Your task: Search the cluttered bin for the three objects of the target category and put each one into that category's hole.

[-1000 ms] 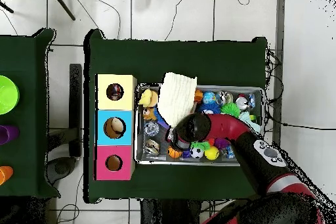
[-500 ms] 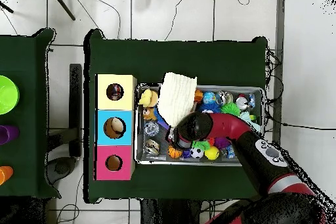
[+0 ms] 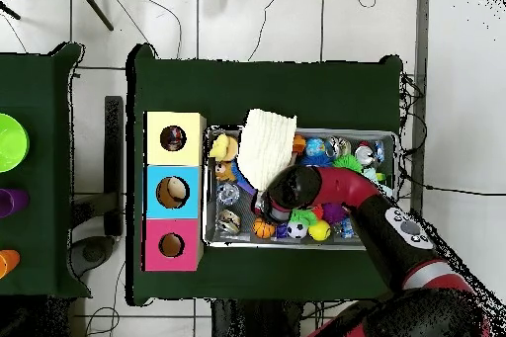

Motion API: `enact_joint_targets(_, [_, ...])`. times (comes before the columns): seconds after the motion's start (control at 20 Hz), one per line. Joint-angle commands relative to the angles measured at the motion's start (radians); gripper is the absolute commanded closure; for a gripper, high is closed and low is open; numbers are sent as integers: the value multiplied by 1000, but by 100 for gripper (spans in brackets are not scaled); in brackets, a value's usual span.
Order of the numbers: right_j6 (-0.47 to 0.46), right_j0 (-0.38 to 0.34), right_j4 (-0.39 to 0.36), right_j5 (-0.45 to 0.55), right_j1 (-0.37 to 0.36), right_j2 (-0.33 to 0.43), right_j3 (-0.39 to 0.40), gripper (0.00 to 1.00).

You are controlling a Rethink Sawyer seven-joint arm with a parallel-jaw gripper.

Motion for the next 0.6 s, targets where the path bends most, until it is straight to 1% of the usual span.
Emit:
enact_joint_targets(0.05, [-351, -34, -123, 33, 5, 9, -159, 100])
enact_joint_targets(0.2, [-317, -24, -114, 38, -14, 1, -142, 100])
enact_joint_targets(0.6, [-142, 35, -62, 22, -83, -25, -53, 100])
